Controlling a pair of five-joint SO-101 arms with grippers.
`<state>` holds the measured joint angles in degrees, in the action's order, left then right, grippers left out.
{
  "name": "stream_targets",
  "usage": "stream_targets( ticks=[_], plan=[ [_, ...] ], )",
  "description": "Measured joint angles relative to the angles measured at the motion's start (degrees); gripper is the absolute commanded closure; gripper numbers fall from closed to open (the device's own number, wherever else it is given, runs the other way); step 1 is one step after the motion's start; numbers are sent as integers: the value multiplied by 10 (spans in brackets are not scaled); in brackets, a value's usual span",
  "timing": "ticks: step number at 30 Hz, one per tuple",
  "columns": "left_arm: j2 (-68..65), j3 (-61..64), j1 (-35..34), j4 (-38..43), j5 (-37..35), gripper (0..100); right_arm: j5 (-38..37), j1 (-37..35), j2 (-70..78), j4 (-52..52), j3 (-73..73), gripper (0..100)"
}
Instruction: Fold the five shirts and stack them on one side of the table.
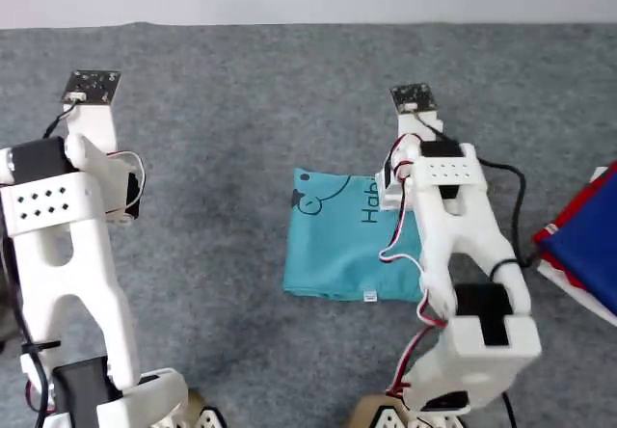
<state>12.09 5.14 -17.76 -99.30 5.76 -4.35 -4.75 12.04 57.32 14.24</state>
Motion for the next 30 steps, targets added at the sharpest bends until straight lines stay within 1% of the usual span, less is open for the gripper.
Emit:
stream_targets(
  ticks=[3, 6, 8, 12, 14, 18, 21, 24, 30],
  plan=[
    [0, 0, 0, 0, 0, 992, 0, 0, 44, -18, -40, 988],
    [0, 0, 0, 0, 0, 992, 0, 3, 76, -10, -92, 988],
    [0, 0, 0, 0, 0, 992, 0, 4, 78, 26, -129, 986],
    [0, 0, 0, 0, 0, 992, 0, 4, 77, 131, -195, 982],
    [0, 0, 0, 0, 0, 992, 0, 4, 73, 178, -214, 949],
    [0, 0, 0, 0, 0, 992, 4, 4, 59, 256, -218, 805],
    [0, 0, 0, 0, 0, 992, 56, 4, 59, 295, -218, 741],
    [0, 0, 0, 0, 0, 992, 101, 8, 61, 305, -218, 734],
    [0, 0, 0, 0, 0, 992, 130, 10, 135, 288, -218, 734]
  ],
)
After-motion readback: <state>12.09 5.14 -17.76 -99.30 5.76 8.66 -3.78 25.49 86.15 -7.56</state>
